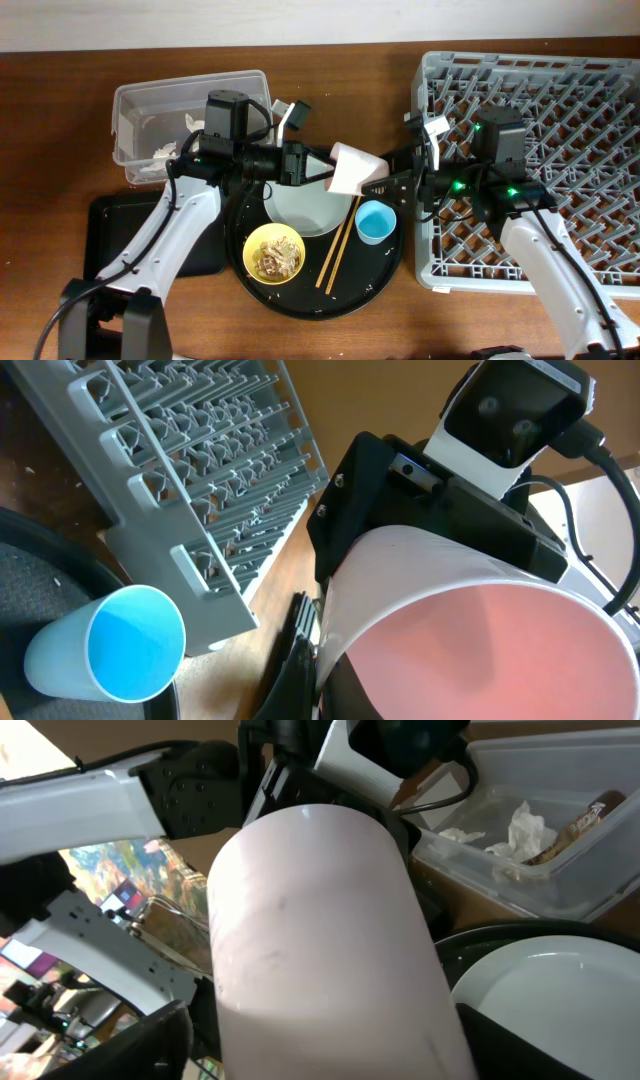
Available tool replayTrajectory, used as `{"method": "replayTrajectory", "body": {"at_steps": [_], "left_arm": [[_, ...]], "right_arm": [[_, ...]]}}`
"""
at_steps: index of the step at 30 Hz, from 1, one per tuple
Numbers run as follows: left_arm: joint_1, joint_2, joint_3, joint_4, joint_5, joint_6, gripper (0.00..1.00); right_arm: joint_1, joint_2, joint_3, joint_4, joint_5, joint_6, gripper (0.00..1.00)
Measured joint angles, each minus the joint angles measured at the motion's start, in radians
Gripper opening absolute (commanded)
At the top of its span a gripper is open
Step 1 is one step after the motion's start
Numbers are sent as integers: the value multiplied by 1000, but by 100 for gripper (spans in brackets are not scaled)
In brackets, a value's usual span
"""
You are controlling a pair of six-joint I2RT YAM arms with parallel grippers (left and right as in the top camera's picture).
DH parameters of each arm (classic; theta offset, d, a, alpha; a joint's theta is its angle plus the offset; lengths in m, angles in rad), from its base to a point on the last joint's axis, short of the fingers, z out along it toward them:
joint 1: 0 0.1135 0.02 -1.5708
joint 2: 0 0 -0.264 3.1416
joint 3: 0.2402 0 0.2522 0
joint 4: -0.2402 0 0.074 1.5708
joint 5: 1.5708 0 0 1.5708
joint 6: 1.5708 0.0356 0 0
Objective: Sort waste into correct bins and load items into the dishwasher rack
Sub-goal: 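Lift the pink cup and hand it to the right gripper, then place the pink cup in the rack's lower right with the right gripper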
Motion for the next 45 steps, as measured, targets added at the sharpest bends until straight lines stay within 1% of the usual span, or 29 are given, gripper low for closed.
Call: {"method": "replayTrajectory", "body": {"at_steps": [6,7,8,9,10,11,13,14,16,18,20,21,22,24,26,27,29,31,34,35,36,37,39,40,41,42,44,45], "left_arm": [[0,0,0,0,26,-1,1],[0,0,0,0,27,-1,9],[2,0,0,0,30,-1,20],[1,0,0,2,22,1,31],[1,0,0,1,0,-10,35],[0,0,0,-1,-24,-11,41],[0,0,2,-38,-77,6,54],[-2,0,2,-76,-122,16,57],[1,0,3,-172,-237,60,59],[35,0,3,-231,-341,94,59],[114,-11,3,-341,-456,148,59],[139,-21,2,-378,-488,159,59],[195,-59,0,-455,-573,188,59],[245,-113,2,-524,-677,213,59],[298,-171,2,-612,-819,230,60],[309,-180,2,-626,-864,233,60],[319,-183,2,-659,-951,237,60],[320,-183,2,-663,-996,238,60],[320,-183,2,-661,-1023,241,60],[320,-183,2,-663,-1027,241,60],[320,-183,2,-662,-1027,242,60],[320,-183,2,-662,-1027,244,60],[320,-183,2,-662,-1030,245,60],[320,-183,2,-663,-1030,245,60],[320,-183,2,-663,-1031,245,60],[320,-183,2,-662,-1031,245,60],[320,-183,2,-662,-1031,245,60],[320,-183,2,-662,-1031,245,60]], "right_arm": [[-1,2,0,1,-12,-5,63],[-1,2,0,1,-15,-3,63],[-1,2,0,1,-19,-4,62],[-1,2,0,0,-21,-3,58],[0,2,0,0,-21,-2,54],[0,2,0,0,-21,-4,48],[0,3,0,-6,2,-2,45],[0,4,0,-24,24,0,45],[0,5,0,-74,90,0,44],[0,5,0,-113,161,1,43],[0,3,3,-172,265,-1,43],[0,1,5,-206,308,-1,43],[0,-6,10,-250,383,-1,43],[0,-19,56,-391,511,-5,38],[-8,-43,169,-580,701,-3,36],[-30,-50,229,-673,779,-5,36],[-111,-55,317,-780,882,-5,36],[-231,-56,393,-849,982,-5,36],[-404,-56,444,-892,1107,-4,36],[-491,-56,451,-898,1170,12,37],[-532,-56,451,-900,1193,21,37],[-629,-54,451,-904,1247,49,37],[-725,-45,452,-909,1291,79,38],[-795,-19,454,-912,1313,106,38],[-820,-5,456,-917,1318,114,39],[-850,24,458,-931,1325,130,44],[-871,96,460,-956,1334,136,47],[-871,136,460,-964,1334,136,57]]}}
